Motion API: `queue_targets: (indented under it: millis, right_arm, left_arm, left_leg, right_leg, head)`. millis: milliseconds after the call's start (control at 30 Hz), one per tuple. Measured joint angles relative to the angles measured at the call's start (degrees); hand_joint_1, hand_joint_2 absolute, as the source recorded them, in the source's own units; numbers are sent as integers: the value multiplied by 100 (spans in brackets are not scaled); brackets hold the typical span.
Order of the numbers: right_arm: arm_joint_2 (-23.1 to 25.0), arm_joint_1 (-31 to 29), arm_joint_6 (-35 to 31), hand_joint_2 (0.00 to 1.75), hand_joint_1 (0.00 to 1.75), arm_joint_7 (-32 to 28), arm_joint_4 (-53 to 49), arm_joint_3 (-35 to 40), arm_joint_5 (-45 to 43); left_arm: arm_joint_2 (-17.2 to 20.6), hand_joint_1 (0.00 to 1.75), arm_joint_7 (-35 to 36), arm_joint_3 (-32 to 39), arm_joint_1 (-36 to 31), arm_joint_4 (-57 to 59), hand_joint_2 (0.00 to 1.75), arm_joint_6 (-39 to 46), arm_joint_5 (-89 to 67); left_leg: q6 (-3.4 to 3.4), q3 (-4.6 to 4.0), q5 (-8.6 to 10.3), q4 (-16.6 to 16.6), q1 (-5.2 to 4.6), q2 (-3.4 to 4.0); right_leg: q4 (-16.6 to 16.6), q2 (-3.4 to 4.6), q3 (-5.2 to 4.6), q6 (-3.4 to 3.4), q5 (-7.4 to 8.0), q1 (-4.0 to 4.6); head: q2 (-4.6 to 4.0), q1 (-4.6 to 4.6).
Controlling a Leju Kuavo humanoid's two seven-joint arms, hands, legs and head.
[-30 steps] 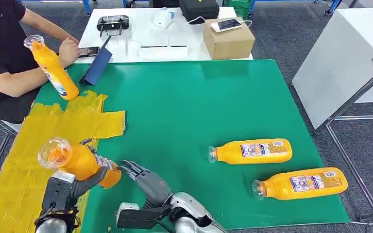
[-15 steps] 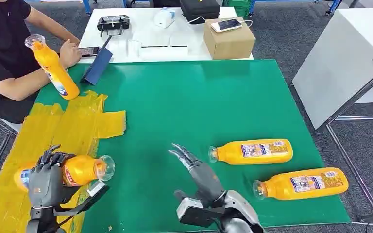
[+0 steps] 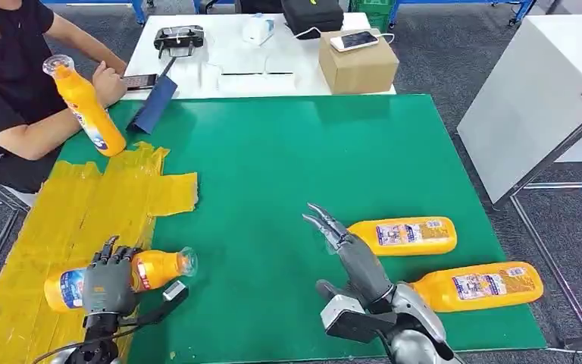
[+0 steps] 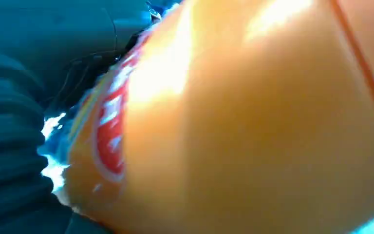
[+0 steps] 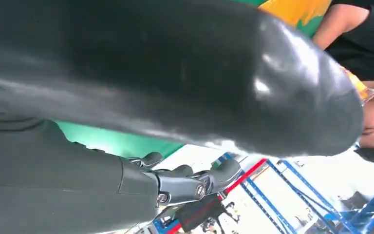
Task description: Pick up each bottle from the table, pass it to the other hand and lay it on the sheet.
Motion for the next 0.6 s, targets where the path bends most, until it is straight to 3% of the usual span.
queue_targets:
  millis: [333, 500, 533, 567, 600]
  right_arm:
    - [-4, 24, 15, 0, 0, 0, -2, -39, 9]
    - [-7, 114, -11, 0, 0, -2, -37, -46, 182]
    - [-13, 158, -35, 0, 0, -22, -68, -57, 256]
    - [-22, 198, -68, 0, 0, -44, -105, -70, 319]
    - [-35, 236, -83, 175, 0, -59, -140, -85, 356]
  left_arm:
    - [96, 0, -78, -179, -68, 94, 175, 13, 0]
    - [-59, 0, -1116, 239, 67, -20, 175, 85, 0]
    - [-134, 0, -1431, 447, 139, -101, 0, 114, 0]
    - [-218, 0, -1673, 657, 206, -179, 0, 129, 2]
    - [-322, 0, -1837, 827, 266, -245, 0, 133, 2]
  left_leg:
    - [5, 15, 8, 0, 1, -3]
    - [6, 16, 8, 0, -2, -5]
    - [6, 15, 7, 1, -2, -5]
    - [7, 14, 7, 1, -2, -5]
    - [7, 12, 7, 1, -2, -5]
  right_leg:
    - [0, -3, 21, 0, 0, 0]
    - [0, -5, 23, 1, 1, -2]
    - [0, -5, 21, 1, 1, -3]
    - [0, -5, 20, 1, 0, -3]
    - [0, -5, 18, 1, 0, -3]
  head:
    - [0, 2]
    - [0, 0]
    - [0, 0]
    - [0, 0]
    - [0, 2]
